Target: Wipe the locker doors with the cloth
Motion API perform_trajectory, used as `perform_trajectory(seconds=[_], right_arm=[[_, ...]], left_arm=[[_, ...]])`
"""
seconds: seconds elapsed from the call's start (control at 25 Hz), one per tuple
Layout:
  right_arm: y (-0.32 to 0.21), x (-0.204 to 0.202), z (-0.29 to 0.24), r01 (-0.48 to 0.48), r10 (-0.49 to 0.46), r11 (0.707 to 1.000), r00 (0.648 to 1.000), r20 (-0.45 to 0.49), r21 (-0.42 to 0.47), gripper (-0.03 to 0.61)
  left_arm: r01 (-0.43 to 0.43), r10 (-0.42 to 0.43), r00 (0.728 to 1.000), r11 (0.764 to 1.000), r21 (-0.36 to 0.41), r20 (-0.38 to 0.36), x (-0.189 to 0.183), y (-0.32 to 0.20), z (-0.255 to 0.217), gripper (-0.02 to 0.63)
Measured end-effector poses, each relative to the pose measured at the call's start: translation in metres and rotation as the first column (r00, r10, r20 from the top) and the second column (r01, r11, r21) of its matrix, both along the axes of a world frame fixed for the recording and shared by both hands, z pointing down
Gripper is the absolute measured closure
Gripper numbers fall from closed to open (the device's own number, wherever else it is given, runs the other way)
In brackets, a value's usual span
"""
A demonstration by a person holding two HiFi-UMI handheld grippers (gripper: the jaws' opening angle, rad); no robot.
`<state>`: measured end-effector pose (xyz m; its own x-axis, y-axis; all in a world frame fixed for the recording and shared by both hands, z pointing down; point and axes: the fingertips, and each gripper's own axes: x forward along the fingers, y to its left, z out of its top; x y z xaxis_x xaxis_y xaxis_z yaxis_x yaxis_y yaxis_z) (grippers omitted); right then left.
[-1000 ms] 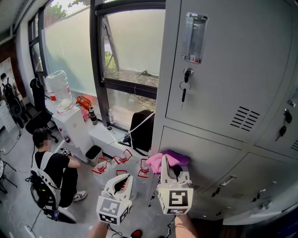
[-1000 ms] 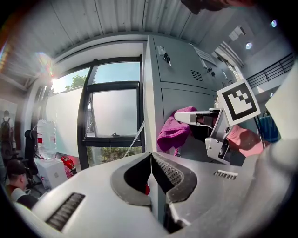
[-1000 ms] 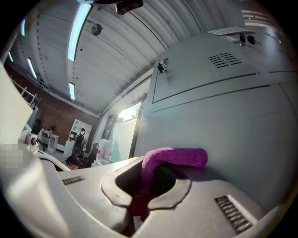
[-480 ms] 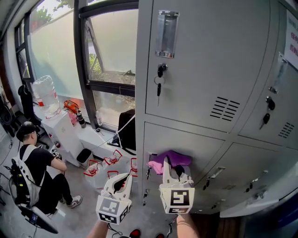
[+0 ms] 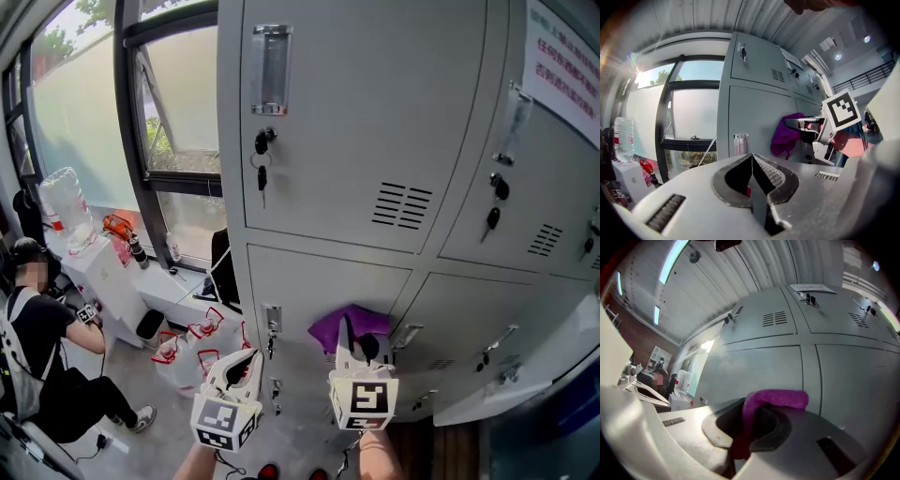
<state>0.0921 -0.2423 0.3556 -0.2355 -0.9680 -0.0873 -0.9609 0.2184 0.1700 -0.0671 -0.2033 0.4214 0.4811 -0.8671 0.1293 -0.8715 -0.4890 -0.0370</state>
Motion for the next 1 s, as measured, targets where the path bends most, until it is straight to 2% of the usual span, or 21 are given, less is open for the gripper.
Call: perform_trajectory(seconds=[0.48, 1.0], right_arm=[[0.013, 0.066, 0.007, -0.115, 0.115, 0.993, 0.993, 0.013, -0.010, 0.548], [0.014, 0.068, 0.007, -0.123, 0.123, 0.992, 0.992, -0.007, 0.002, 0.548]], left_arm=[[-0.086, 0.086, 0.996, 0.996, 0.007, -0.002, 0.049, -0.002, -0.002, 0.588], [-0.084, 0.084, 0.996, 0.996, 0.003, 0.001, 0.052, -0.003, -0.001, 0.588]])
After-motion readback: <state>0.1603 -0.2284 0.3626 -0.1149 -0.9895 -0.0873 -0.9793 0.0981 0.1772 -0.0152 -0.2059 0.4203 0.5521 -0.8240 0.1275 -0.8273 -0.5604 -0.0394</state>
